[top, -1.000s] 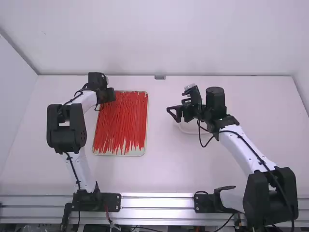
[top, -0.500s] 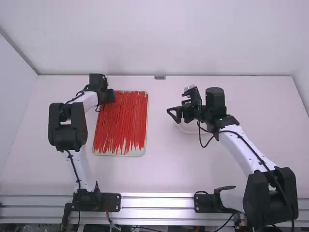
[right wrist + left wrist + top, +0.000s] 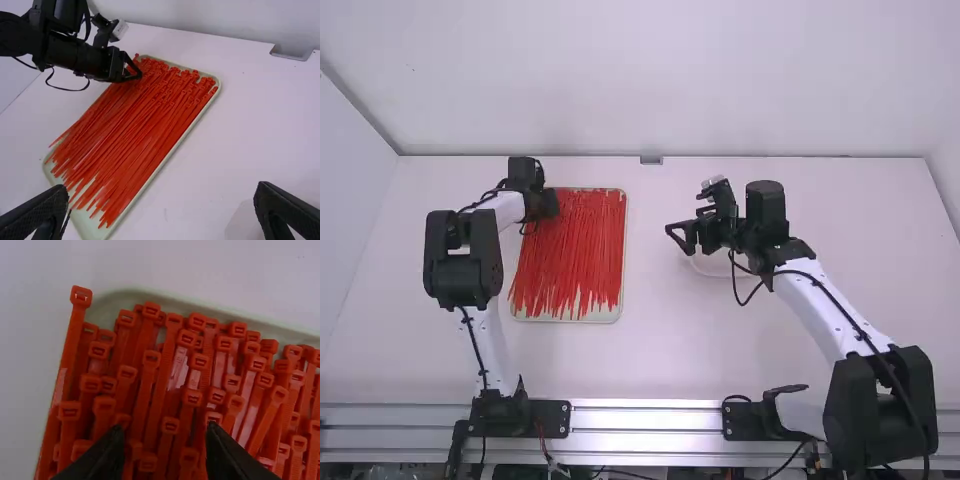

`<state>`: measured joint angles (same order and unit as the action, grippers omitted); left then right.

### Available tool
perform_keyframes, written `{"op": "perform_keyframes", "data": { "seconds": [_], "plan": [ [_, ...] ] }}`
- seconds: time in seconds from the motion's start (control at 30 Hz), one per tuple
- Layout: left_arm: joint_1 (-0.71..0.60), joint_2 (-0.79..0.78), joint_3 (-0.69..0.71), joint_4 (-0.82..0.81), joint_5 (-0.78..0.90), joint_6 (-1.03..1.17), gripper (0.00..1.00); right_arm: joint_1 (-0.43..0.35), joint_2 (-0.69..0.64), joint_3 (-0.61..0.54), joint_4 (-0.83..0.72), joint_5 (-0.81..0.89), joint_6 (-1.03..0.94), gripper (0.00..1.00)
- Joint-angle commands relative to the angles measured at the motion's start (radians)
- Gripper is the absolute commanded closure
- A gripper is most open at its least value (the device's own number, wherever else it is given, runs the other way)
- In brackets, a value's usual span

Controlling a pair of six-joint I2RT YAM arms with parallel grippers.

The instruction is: Fasten the cable tie

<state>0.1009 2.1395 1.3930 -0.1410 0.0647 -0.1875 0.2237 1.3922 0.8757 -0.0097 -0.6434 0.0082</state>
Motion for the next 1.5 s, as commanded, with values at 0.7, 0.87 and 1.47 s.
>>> {"op": "perform_keyframes", "data": {
  "seconds": [0.7, 0.87, 1.47],
  "plan": [
    [0.0, 0.003, -0.008, -0.004, -0.032, -0.003, 0.74, 0.006, 0.007, 0.034, 0.029, 0.016, -0.006, 0.01],
    [0.0, 0.003, -0.008, -0.008, -0.032, -0.003, 0.77, 0.005, 0.007, 0.034, 0.029, 0.016, -0.006, 0.01],
    [0.0, 0.003, -0.008, -0.007, -0.032, -0.007, 0.89, 0.005, 0.007, 0.034, 0.028, 0.016, -0.006, 0.01]
  ]
}}
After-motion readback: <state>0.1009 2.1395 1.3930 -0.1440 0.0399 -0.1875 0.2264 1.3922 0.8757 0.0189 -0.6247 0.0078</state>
